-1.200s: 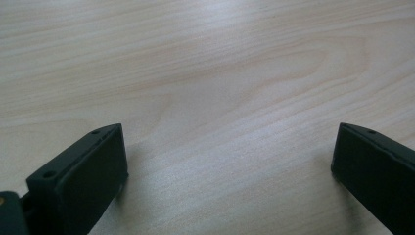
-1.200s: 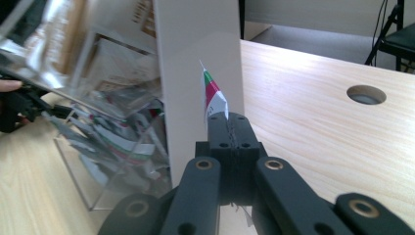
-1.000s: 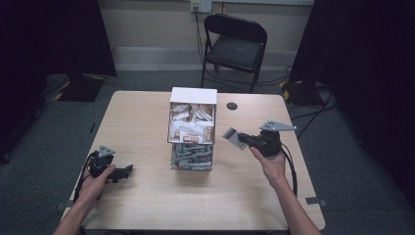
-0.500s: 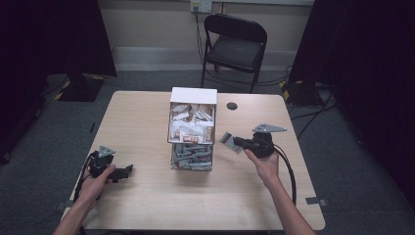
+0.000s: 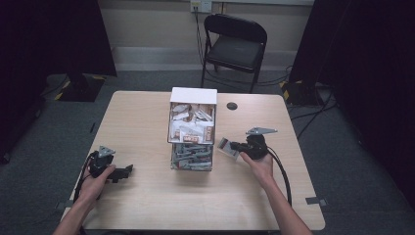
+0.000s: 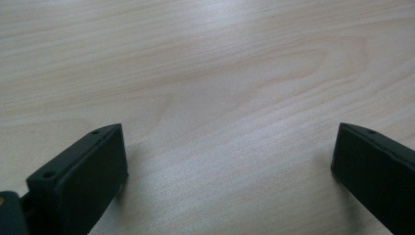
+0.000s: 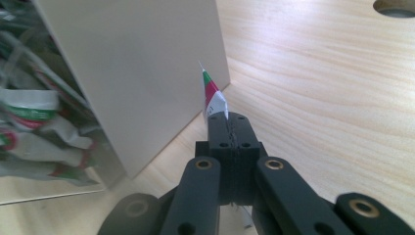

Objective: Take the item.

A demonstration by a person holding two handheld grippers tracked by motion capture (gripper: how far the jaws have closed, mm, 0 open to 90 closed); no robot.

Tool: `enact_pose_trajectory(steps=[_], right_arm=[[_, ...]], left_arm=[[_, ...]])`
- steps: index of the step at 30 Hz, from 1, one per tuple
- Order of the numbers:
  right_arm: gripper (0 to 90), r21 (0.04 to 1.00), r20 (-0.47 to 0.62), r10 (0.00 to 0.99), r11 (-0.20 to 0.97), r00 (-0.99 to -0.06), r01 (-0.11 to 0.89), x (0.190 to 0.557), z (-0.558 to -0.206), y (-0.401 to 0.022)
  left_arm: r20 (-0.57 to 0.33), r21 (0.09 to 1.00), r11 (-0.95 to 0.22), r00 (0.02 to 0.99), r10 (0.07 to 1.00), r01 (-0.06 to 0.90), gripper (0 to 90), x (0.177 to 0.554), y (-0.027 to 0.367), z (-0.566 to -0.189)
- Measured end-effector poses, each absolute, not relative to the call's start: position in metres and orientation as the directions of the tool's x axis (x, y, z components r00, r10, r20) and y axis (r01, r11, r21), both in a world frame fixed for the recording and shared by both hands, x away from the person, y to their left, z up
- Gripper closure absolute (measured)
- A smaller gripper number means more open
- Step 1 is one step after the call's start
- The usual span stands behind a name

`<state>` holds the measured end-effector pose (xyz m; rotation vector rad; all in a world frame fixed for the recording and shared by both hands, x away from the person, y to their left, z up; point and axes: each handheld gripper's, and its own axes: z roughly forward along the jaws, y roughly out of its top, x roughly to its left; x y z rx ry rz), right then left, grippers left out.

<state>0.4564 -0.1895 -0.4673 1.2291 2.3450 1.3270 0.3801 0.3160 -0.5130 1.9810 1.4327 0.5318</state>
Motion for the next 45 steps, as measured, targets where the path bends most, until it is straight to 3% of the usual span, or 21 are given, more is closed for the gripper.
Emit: enact_pose_trajectory(steps=[16,45], right_arm=[[88.7,0.783,0.221,0.773,0.222,-0.594,0.580,0.475,-0.482,-0.196],[76.9,0.748,0.223,0.821,0.202,-0.526,0.633,0.483,-0.501,-0.201]], left_arm=[[-0.039,0.692,-0.211,0.328,0.944,0.690,0.0,0.380,0.316,-0.513],[-0.041,0.694,-0.207,0.325,0.945,0.690,0.0,0.380,0.316,-0.513]])
